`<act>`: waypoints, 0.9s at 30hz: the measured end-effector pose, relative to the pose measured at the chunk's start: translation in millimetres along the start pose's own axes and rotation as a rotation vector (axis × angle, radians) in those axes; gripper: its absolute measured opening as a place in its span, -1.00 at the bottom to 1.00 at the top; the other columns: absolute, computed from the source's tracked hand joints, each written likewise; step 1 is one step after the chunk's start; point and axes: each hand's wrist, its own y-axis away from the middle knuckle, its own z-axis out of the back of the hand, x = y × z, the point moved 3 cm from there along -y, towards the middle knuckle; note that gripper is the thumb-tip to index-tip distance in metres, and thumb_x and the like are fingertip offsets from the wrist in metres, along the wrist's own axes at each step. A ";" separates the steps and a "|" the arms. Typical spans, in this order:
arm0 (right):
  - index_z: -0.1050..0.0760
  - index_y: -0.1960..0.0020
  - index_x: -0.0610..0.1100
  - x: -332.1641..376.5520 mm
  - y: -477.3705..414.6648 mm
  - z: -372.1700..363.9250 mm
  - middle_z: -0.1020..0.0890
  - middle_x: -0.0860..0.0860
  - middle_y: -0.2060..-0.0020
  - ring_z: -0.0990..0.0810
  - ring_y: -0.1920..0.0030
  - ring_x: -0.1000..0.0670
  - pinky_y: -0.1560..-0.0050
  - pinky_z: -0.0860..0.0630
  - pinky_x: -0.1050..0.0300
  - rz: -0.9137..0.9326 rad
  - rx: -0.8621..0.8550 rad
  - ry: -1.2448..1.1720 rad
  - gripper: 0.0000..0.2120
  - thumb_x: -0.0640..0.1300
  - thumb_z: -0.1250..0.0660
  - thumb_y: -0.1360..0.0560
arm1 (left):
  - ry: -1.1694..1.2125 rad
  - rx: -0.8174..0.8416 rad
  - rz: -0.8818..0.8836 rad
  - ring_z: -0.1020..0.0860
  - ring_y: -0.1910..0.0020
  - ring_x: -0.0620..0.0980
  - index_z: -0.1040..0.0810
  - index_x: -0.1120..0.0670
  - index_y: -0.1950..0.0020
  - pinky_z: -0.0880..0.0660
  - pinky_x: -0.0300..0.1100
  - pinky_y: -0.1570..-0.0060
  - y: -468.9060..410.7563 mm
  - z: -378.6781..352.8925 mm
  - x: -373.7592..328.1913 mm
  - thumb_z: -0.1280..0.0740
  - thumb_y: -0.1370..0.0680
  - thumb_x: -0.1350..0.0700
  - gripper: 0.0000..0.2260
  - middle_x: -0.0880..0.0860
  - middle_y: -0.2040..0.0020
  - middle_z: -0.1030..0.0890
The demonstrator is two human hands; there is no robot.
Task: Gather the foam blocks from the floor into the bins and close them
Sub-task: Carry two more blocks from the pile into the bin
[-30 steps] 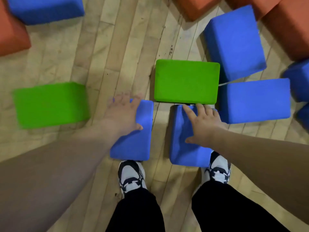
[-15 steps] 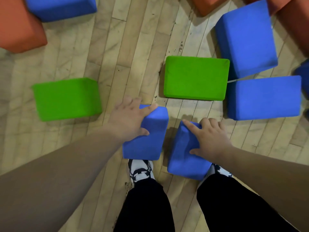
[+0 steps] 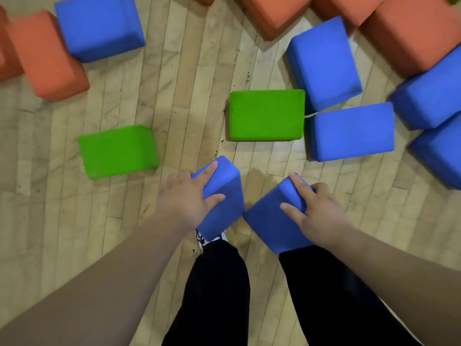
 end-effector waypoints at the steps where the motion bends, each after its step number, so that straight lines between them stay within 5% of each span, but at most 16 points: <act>1: 0.06 -0.61 0.35 -6.4 15.8 14.1 -0.34 0.02 -0.24 -0.46 -0.18 -0.07 -0.19 -0.46 0.03 -0.033 -0.019 -0.052 -0.28 0.40 -0.15 -0.54 | 0.008 -0.004 0.024 -0.37 -0.27 0.11 0.09 -0.40 -0.61 -0.41 0.07 -0.30 13.1 7.9 -10.0 -0.09 -0.54 -0.48 -0.31 0.01 -0.24 -0.42; 6: 0.00 -0.63 0.28 -47.8 106.9 92.8 -0.38 0.00 -0.34 -0.44 -0.29 -0.10 -0.23 -0.48 -0.05 -0.157 -0.178 -0.162 -0.32 0.37 -0.10 -0.57 | -0.088 -0.074 -0.027 -0.42 -0.25 0.14 0.06 -0.35 -0.63 -0.40 0.03 -0.25 81.7 68.1 -88.9 -0.04 -0.56 -0.48 -0.32 0.07 -0.25 -0.43; 14: -0.06 -0.64 0.20 -93.7 282.1 159.2 -0.43 -0.09 -0.27 -0.45 -0.23 -0.15 -0.22 -0.50 -0.12 -0.424 -0.421 -0.331 -0.27 0.41 -0.03 -0.53 | -0.213 -0.156 -0.407 -0.48 -0.17 0.16 0.03 -0.32 -0.64 -0.49 0.03 -0.16 185.3 158.6 -246.2 -0.09 -0.55 -0.46 -0.31 0.10 -0.20 -0.39; 19: -0.04 -0.63 0.25 -78.1 406.4 134.3 -0.42 -0.08 -0.28 -0.44 -0.26 -0.11 -0.24 -0.47 -0.05 -0.637 -0.586 -0.579 -0.32 0.37 -0.08 -0.56 | -0.380 -0.213 -0.696 -0.50 -0.13 0.12 0.00 -0.32 -0.64 -0.53 0.03 -0.11 278.3 185.9 -307.1 -0.12 -0.55 -0.46 -0.30 0.08 -0.18 -0.38; 27: -0.04 -0.63 0.25 -1.9 599.5 6.7 -0.41 -0.06 -0.31 -0.41 -0.31 -0.10 -0.26 -0.42 -0.01 -0.995 -0.765 -0.935 -0.34 0.31 -0.17 -0.60 | -0.682 -0.126 -1.124 -0.51 -0.13 0.12 -0.04 -0.33 -0.63 -0.53 0.05 -0.13 443.6 151.9 -311.1 -0.12 -0.52 -0.49 -0.29 0.05 -0.17 -0.38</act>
